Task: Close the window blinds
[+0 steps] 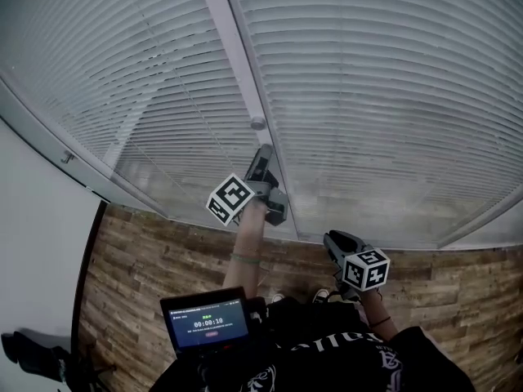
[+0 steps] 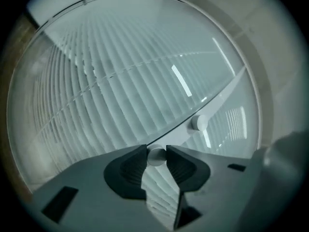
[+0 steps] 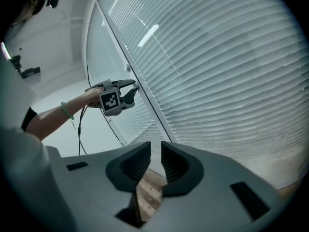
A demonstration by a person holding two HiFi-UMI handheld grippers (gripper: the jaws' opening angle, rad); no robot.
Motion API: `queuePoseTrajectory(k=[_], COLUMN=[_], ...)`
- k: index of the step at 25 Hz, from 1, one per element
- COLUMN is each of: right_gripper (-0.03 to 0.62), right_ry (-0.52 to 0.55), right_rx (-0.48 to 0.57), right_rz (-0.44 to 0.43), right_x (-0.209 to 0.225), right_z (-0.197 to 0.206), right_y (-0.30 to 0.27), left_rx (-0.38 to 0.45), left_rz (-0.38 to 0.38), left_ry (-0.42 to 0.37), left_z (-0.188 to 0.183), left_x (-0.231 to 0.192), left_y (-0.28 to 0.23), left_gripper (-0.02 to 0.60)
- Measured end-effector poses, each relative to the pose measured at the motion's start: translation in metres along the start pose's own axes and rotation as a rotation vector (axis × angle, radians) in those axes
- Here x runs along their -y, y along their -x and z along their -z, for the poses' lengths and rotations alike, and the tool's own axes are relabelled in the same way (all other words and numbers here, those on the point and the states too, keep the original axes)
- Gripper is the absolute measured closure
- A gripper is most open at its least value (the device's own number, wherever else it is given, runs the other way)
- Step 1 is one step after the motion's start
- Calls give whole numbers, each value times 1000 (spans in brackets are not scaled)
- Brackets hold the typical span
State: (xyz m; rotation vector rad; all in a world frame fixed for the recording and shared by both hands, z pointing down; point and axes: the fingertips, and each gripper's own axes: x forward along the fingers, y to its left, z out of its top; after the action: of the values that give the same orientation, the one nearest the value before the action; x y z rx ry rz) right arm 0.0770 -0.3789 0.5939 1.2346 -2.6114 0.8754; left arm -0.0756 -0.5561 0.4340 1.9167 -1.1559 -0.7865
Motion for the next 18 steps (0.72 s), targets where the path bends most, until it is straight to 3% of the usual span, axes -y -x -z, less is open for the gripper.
queuePoseTrajectory(k=[8,10,13,18], right_gripper=[516,516,516,516], right_ry=[-28,-21,23,15], right_rx=[4,-8,-33,-23], right_rz=[10,8,15,38], right_x=[4,0,-8,-20], right_z=[15,18,31,34], right_y=[9,9,14,19], left_rx=[26,20,-13,-78], left_rz=[39,63,88,39], left_ry=[68,43,-93,-453], left_z=[0,-3,0,14], left_x=[-3,2,10,1], left_y=[3,5,21,57], left_gripper=[453,453,450,454])
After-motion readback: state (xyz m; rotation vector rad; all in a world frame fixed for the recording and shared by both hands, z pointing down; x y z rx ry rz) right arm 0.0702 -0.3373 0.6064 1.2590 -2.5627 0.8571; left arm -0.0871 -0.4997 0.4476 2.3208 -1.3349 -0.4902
